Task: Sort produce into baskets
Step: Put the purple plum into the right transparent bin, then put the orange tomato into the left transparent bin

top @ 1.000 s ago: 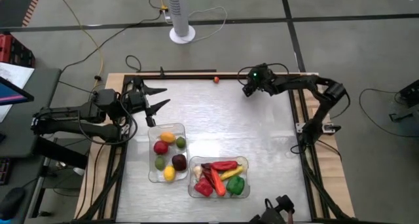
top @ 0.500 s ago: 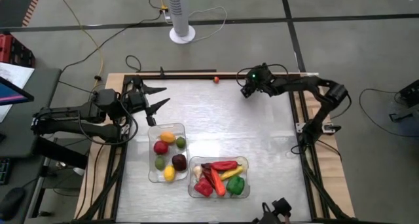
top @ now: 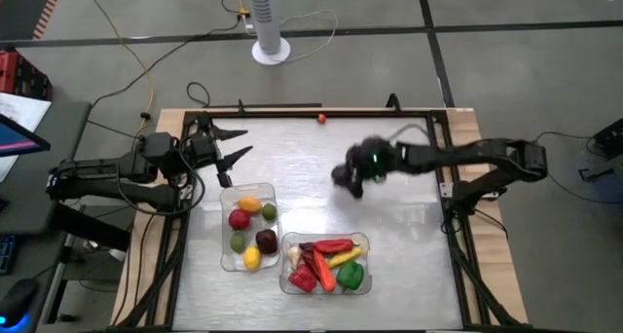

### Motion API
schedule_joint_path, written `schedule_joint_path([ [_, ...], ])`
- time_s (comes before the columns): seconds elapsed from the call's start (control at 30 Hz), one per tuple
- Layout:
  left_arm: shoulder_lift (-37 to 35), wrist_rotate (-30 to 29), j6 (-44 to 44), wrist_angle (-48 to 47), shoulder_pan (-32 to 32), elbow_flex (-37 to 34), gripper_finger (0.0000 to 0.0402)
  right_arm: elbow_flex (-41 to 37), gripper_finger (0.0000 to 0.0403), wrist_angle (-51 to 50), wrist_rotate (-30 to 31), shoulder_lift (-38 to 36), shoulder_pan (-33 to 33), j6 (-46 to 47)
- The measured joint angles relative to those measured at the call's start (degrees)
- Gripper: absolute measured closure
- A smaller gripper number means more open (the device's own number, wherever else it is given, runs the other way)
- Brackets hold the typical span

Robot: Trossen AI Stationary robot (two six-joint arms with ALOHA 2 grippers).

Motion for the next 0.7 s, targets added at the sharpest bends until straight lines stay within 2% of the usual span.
schedule_joint_path([
  [0.17,0.0,0.02,-1.36,0.55,0.0,0.0,0.0233,0.0,0.0072,11.33,0.81,0.43,17.69,1.35],
  [0.33,-0.01,0.38,-2.54,0.81,-0.02,0.0,0.0233,0.49,0.0059,20.97,10.62,4.23,29.4,2.68],
  [0.53,0.0,0.36,-2.4,0.96,-0.02,0.0,0.0233,5.16,0.0033,18.19,11.12,9.55,34.49,8.42],
  [0.7,0.0,0.33,-1.5,1.43,-0.02,0.0,0.0233,9.28,0.0021,11.01,10.76,11.95,34.81,8.83],
])
